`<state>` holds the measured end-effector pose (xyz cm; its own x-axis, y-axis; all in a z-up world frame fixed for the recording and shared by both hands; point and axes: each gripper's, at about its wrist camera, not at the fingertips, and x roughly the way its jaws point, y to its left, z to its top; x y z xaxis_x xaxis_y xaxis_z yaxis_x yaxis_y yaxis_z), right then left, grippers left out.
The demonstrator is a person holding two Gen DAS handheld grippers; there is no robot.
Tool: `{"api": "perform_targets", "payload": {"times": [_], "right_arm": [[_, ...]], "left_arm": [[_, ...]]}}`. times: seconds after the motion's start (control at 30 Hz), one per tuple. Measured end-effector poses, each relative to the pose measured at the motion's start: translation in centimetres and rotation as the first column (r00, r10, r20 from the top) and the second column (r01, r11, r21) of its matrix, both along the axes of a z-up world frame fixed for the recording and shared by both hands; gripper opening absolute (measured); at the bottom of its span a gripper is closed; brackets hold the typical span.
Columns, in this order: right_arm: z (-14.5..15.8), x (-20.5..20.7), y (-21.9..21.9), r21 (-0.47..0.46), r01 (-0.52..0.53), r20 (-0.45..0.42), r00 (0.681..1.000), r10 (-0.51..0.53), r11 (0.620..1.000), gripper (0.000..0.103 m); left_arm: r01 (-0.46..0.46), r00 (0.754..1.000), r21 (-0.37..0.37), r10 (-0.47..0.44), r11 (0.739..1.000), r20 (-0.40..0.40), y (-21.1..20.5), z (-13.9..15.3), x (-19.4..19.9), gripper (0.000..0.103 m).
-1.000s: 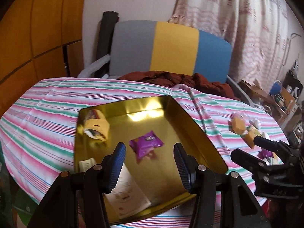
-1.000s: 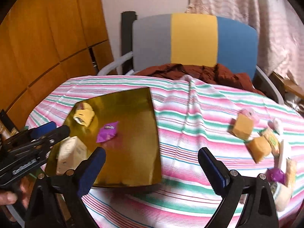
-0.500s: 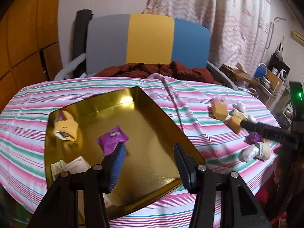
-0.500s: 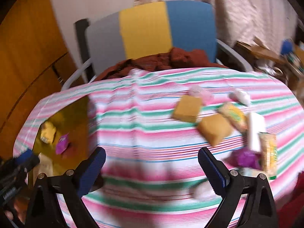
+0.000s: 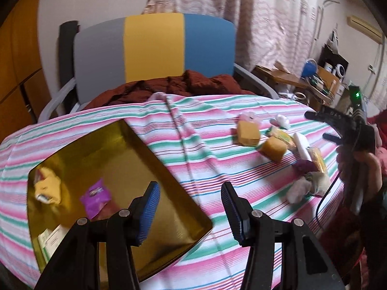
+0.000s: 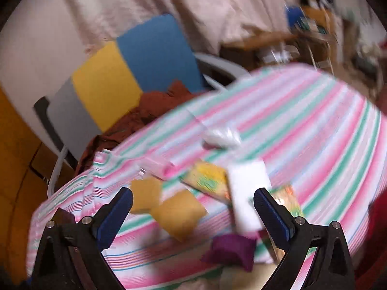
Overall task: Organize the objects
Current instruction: 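Withdraw both tools from the tray toward the remaining table items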
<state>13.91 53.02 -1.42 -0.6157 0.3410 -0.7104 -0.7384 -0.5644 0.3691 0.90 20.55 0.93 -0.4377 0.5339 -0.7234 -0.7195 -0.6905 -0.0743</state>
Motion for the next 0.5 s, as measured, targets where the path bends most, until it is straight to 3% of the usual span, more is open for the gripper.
{"api": "perform_targets", "payload": {"times": [0.5], "right_arm": [[0.1,1.3,1.1,-0.099,-0.019,-0.142,0.99,0.005,0.995,0.102]], "left_arm": [[0.149,0.984,-0.071,-0.142,0.986,0.104,13.6,-2.5,-2.1,0.053]]}}
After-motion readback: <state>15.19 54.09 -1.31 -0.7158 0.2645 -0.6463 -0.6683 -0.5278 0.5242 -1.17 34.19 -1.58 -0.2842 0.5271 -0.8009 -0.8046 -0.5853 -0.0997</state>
